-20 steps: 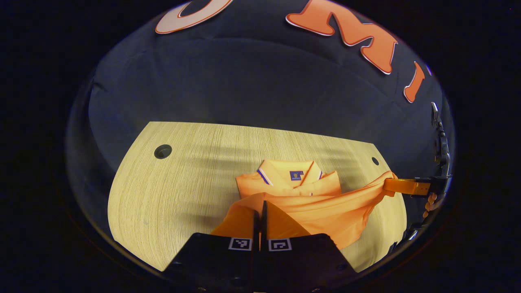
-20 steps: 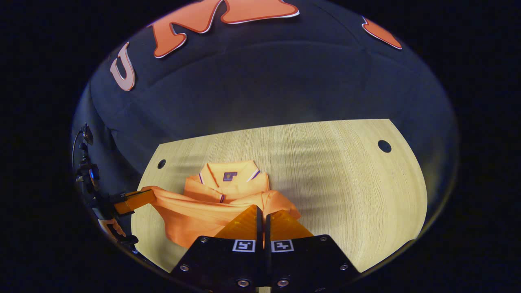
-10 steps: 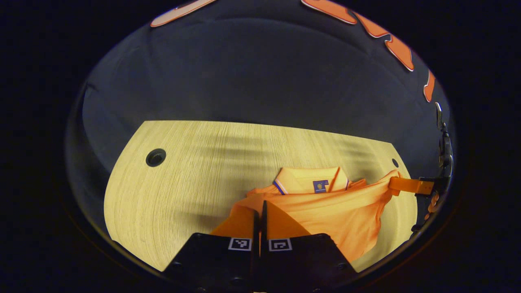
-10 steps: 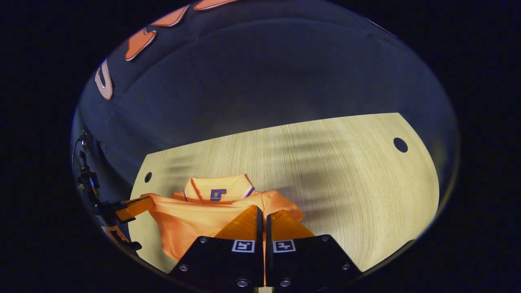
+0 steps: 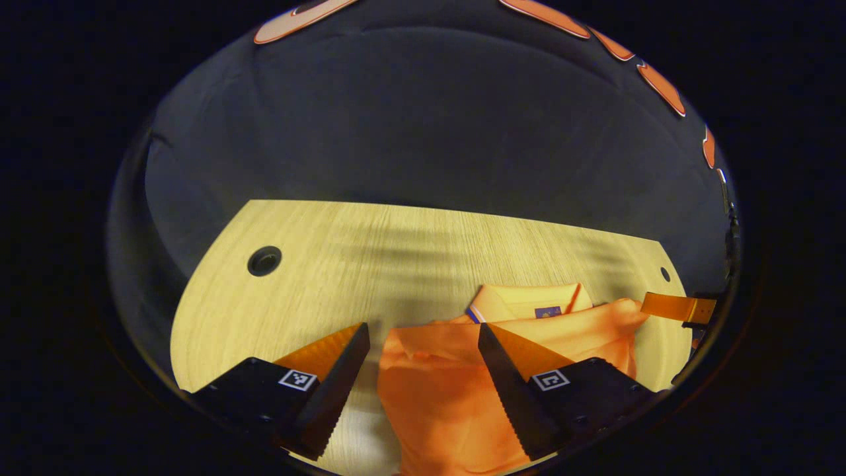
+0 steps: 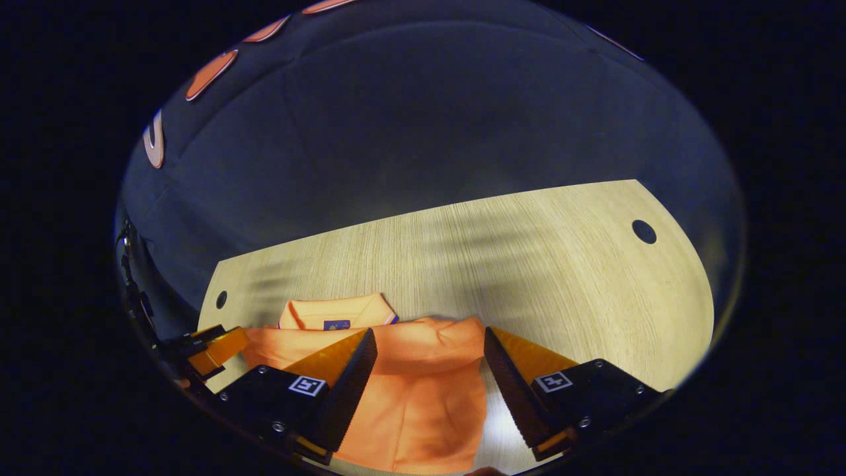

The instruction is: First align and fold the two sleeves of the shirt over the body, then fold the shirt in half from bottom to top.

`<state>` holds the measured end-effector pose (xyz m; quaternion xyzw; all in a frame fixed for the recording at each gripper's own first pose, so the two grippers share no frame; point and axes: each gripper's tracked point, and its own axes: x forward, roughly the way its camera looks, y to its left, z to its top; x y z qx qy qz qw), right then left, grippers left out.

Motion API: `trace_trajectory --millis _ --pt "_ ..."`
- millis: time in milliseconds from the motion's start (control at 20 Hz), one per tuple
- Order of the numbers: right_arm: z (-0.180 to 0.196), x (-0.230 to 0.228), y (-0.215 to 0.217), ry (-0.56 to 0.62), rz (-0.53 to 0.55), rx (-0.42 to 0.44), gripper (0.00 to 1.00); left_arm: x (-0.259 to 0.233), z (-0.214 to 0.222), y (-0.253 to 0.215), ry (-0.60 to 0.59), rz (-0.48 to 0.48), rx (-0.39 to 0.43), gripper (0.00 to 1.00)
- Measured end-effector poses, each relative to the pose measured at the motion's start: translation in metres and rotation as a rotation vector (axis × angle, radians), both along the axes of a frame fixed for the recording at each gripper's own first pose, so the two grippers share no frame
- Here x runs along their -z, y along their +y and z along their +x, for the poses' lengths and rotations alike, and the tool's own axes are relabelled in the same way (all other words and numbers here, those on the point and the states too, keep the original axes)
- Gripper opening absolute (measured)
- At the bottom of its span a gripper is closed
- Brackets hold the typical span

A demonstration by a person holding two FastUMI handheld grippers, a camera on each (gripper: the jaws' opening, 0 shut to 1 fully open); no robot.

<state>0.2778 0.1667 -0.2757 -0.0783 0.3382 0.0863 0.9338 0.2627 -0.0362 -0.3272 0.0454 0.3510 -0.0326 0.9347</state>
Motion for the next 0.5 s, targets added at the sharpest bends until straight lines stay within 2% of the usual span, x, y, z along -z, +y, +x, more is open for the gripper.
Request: trace_trajectory --millis 200,500 --pt "-0.006 -0.025 0.006 -0.091 -0.017 -0.043 0.99 -0.043 0.004 -0.010 -0.154 -0.023 -0.014 0.99" --pt "-0.053 -0.120 0.025 -0.297 0.009 -0.125 0.99 -0.160 -0.029 -0.021 -0.407 -0.022 0.024 0.99"
